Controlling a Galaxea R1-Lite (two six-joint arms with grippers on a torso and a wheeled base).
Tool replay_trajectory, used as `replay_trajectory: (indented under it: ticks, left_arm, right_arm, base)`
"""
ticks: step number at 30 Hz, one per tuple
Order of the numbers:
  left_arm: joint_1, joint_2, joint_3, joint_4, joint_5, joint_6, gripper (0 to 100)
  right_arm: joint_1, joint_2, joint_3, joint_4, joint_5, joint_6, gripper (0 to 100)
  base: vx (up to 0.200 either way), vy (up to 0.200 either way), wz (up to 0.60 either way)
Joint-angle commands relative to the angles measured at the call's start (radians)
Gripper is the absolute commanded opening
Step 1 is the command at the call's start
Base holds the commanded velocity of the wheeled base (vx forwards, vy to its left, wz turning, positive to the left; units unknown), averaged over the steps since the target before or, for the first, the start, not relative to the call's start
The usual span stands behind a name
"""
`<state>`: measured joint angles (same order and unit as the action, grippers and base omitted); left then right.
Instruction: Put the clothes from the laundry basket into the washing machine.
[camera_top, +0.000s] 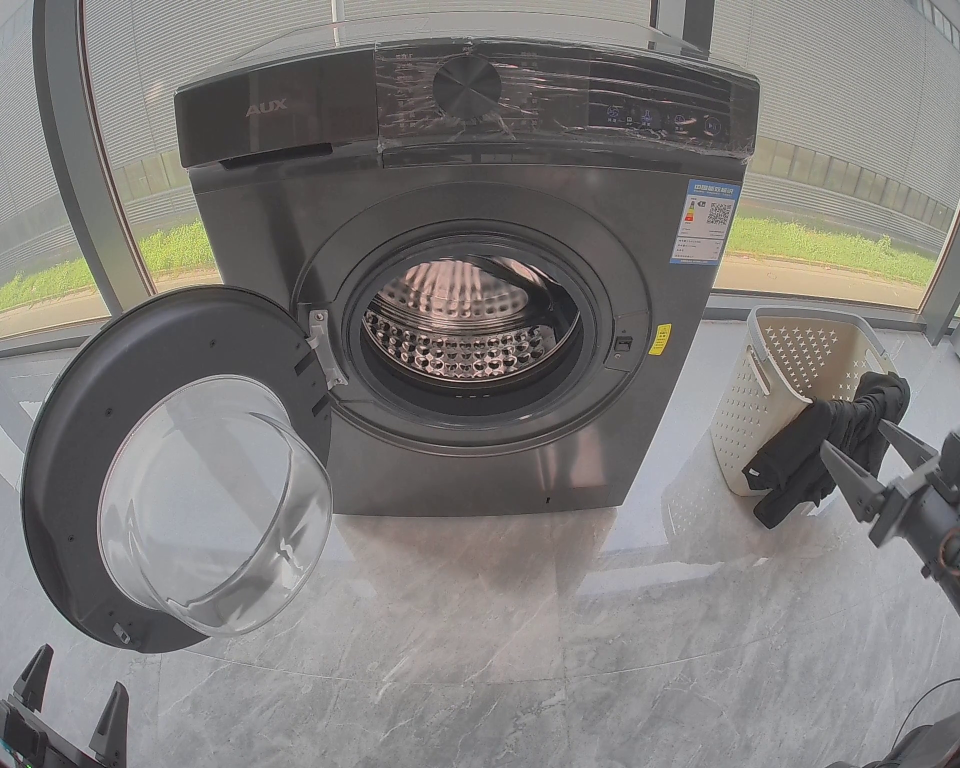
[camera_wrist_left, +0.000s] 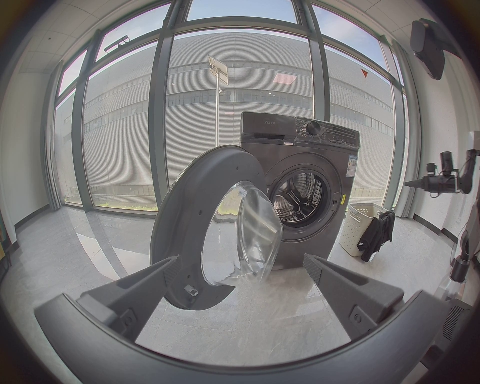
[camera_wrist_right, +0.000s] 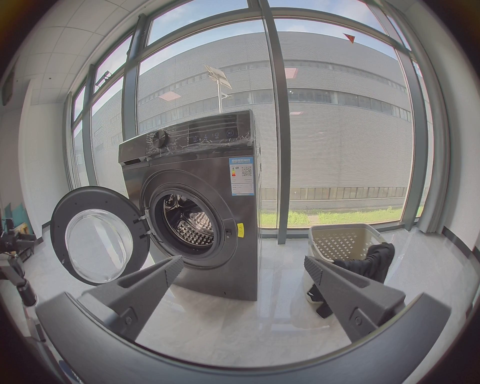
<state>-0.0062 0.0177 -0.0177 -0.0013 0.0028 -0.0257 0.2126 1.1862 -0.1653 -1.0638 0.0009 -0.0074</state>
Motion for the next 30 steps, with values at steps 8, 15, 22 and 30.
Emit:
replay_trajectory:
  ticks: [8,15,22,30]
  left_arm:
    - [0.0,-0.018,0.015,0.0,0.0,0.0,100]
    - [0.0,-0.018,0.015,0.0,0.0,0.0,100]
    - [0.002,-0.018,0.015,-0.002,0.0,0.007,100]
    - [0.002,-0.018,0.016,-0.002,0.006,0.015,100]
  right_arm:
    - [-0.142,-0.839,0.165,0.582,0.013,-0.009,100]
    - [-0.14,-1.114,0.164,0.884,0.013,-0.003,100]
    - [-0.199,-1.186,0.162,1.015,0.103,0.032,100]
    - [-0.2,-1.186,0.164,1.071,-0.019,0.014,100]
  base:
    - [0.0,0.0,0.0]
    - [0.0,0.0,0.0]
    - [0.0,0.0,0.0]
    - [0.0,0.0,0.0]
